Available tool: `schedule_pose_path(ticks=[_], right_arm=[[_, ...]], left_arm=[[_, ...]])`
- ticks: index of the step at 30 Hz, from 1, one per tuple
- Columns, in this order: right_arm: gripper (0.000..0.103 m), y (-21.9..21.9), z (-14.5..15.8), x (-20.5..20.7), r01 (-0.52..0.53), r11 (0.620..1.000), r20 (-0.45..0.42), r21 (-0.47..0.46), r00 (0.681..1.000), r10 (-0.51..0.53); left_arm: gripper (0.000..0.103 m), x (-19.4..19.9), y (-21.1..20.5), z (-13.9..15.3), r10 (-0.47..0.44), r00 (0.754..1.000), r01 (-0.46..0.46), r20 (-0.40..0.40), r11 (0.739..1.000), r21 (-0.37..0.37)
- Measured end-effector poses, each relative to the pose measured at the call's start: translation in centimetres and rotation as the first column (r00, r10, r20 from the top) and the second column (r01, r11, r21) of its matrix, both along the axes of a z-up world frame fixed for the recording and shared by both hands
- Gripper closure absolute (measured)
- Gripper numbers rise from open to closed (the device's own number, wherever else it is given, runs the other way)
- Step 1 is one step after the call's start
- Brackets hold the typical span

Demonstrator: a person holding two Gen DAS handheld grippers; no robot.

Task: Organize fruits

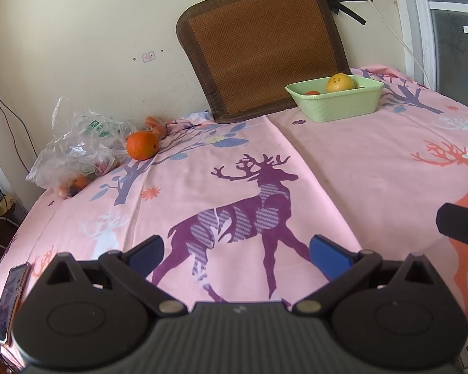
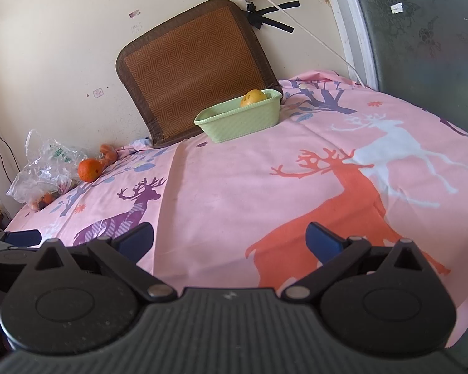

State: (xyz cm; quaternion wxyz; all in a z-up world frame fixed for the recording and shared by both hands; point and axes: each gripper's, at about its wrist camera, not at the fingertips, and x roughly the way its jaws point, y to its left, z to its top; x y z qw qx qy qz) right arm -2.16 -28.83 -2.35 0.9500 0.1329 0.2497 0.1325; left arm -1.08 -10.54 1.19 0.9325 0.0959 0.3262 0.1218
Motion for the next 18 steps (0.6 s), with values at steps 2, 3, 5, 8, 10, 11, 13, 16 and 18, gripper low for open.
schedule_pose_path(ticks=[2, 3, 5, 8, 10, 11, 13, 16, 18], right_arm=[[0.000, -0.01, 0.01, 0.01, -0.001, 1.000, 0.000, 0.000, 1.000, 0.001], [0.000, -0.01, 0.00, 0.01, -0.001, 1.000, 0.000, 0.000, 1.000, 0.001], [0.000, -0.02, 0.01, 0.02, -0.001, 1.000, -0.001, 0.000, 1.000, 0.001], [0.000, -0.03, 0.04, 0.06, -0.001, 1.000, -0.001, 0.000, 1.000, 0.001], [0.000, -0.02, 0.01, 0.05, -0.001, 1.000, -0.001, 0.000, 1.000, 0.001], [0.000, -0.02, 0.00, 0.06, 0.000, 1.000, -0.001, 0.000, 1.000, 0.000], [0.000, -0.02, 0.00, 0.08, 0.000, 1.000, -0.001, 0.001, 1.000, 0.000], [0.000, -0.04, 0.01, 0.09, 0.000, 1.000, -0.001, 0.001, 1.000, 0.000], [0.000, -0.06, 0.01, 0.09, 0.000, 1.000, -0.001, 0.001, 1.000, 0.000]], left_arm=[[0.000, 0.03, 0.00, 0.03, -0.002, 1.000, 0.002, 0.000, 1.000, 0.002], [0.000, 0.05, -0.02, 0.08, -0.002, 1.000, 0.002, 0.000, 1.000, 0.003], [0.000, 0.08, -0.03, 0.11, -0.002, 1.000, 0.002, 0.000, 1.000, 0.004], [0.000, 0.07, -0.07, 0.10, -0.001, 1.000, 0.001, 0.000, 1.000, 0.004], [0.000, 0.07, -0.05, 0.11, -0.002, 1.000, 0.002, 0.000, 1.000, 0.004], [0.000, 0.07, -0.05, 0.10, -0.002, 1.000, 0.002, 0.000, 1.000, 0.004], [0.000, 0.08, -0.05, 0.09, -0.002, 1.000, 0.002, 0.000, 1.000, 0.004], [0.000, 0.17, -0.05, 0.16, -0.004, 1.000, 0.004, -0.002, 1.000, 0.006], [0.000, 0.27, -0.04, 0.22, -0.005, 1.000, 0.005, -0.003, 1.000, 0.007]])
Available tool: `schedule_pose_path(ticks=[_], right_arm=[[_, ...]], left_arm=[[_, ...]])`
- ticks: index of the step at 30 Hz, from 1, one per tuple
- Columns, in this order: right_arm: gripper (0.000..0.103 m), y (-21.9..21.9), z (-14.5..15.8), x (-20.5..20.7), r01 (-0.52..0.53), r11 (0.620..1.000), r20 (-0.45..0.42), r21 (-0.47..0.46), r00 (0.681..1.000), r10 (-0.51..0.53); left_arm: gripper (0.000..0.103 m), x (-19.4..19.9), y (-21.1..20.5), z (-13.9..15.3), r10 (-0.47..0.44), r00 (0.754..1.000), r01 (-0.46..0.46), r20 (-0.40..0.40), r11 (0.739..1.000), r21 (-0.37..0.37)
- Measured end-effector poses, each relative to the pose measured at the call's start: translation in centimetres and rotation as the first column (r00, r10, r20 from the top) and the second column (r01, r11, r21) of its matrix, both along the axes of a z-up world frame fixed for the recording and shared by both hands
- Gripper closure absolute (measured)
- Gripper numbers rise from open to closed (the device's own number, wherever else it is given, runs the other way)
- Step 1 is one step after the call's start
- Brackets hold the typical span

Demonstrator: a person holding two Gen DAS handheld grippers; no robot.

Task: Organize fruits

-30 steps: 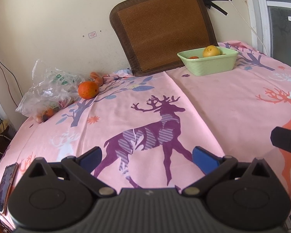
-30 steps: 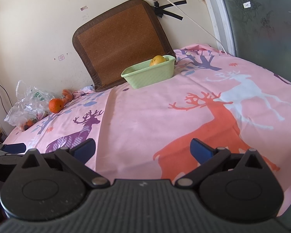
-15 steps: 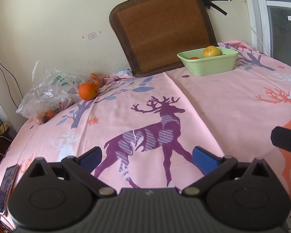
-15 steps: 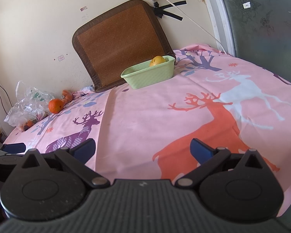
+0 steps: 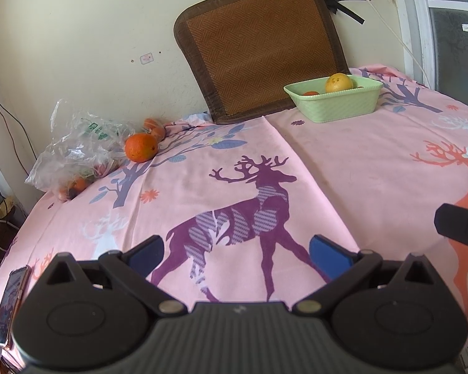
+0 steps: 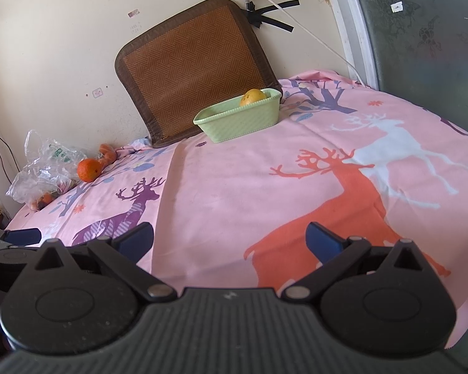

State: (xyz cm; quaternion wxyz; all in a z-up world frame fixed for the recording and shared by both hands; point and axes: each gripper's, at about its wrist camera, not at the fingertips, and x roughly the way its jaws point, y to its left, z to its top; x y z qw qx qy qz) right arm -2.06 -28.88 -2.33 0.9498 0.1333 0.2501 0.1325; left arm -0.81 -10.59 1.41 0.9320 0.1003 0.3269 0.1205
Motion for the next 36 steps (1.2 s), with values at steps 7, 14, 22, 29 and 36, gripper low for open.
schedule_pose_path(ticks=[7, 14, 22, 29, 36], right_arm=[[0.000, -0.3, -0.2, 0.2, 0.004, 1.000, -0.004, 0.004, 1.000, -0.004], [0.000, -0.3, -0.3, 0.3, 0.008, 1.000, -0.008, 0.008, 1.000, -0.008], [0.000, -0.3, -0.3, 0.3, 0.007, 1.000, -0.008, 0.009, 1.000, -0.007], [0.000, -0.4, -0.4, 0.3, 0.009, 1.000, -0.009, 0.010, 1.000, -0.009], [0.000, -0.1, 0.4, 0.5, 0.003, 1.000, 0.027, -0.019, 1.000, -0.003]], left_arm=[[0.000, 0.1, -0.2, -0.1, 0.000, 1.000, 0.000, -0.003, 1.000, 0.004], [0.000, 0.2, -0.3, -0.3, 0.000, 1.000, 0.000, -0.005, 1.000, 0.006], [0.000, 0.2, -0.6, -0.4, 0.000, 1.000, 0.000, -0.004, 1.000, 0.007], [0.000, 0.3, -0.7, -0.5, -0.001, 1.000, 0.001, 0.004, 1.000, 0.007], [0.000, 0.8, -1.0, 0.1, -0.026, 1.000, 0.026, 0.003, 1.000, -0.002]])
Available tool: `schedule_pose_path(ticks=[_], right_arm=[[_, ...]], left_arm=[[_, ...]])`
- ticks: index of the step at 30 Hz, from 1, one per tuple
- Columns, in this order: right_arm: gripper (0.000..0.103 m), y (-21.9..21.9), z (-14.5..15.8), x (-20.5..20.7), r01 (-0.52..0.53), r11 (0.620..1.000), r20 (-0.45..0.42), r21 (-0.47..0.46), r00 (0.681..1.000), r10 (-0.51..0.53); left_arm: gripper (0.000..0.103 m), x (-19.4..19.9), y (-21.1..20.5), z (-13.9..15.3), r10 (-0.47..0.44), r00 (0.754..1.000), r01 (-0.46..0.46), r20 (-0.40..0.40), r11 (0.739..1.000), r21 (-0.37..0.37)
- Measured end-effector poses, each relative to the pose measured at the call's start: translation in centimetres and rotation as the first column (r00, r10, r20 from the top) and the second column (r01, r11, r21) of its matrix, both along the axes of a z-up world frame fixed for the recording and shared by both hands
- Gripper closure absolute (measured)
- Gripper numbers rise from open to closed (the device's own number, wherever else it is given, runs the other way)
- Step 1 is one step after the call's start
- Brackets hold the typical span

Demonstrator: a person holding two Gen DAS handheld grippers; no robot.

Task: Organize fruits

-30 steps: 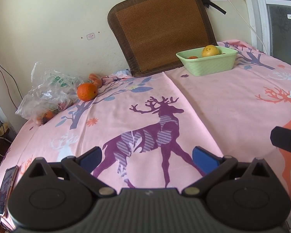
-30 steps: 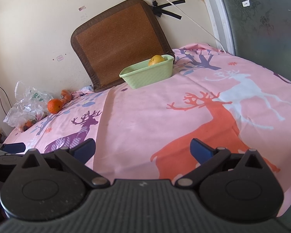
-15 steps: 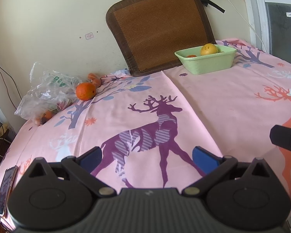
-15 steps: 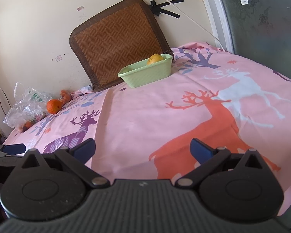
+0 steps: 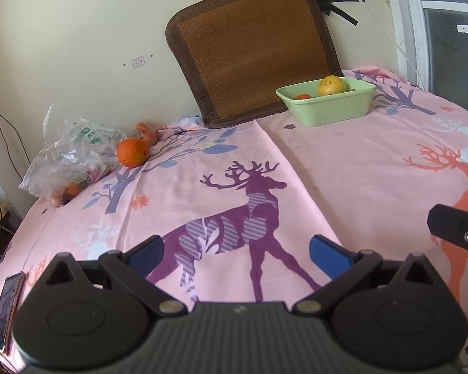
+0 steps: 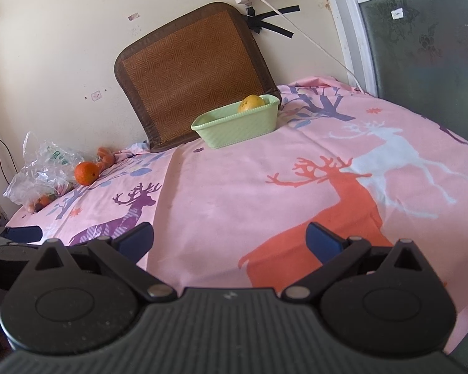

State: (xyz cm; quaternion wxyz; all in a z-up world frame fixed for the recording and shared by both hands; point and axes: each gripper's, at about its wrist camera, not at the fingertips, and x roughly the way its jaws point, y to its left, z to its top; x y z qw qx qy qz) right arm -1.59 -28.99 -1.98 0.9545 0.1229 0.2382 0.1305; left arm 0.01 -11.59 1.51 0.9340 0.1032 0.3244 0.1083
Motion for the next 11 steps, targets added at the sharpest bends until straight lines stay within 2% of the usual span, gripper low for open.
schedule_pose_path(ticks=[11], right_arm=[[0.000, -0.7, 2.4, 2.0, 0.020, 0.999, 0.080, -0.030, 0.997, -0.018]], left_arm=[[0.000, 2.7, -0.2, 1.7, -0.052, 0.999, 0.052, 0.006, 0.997, -0.056]])
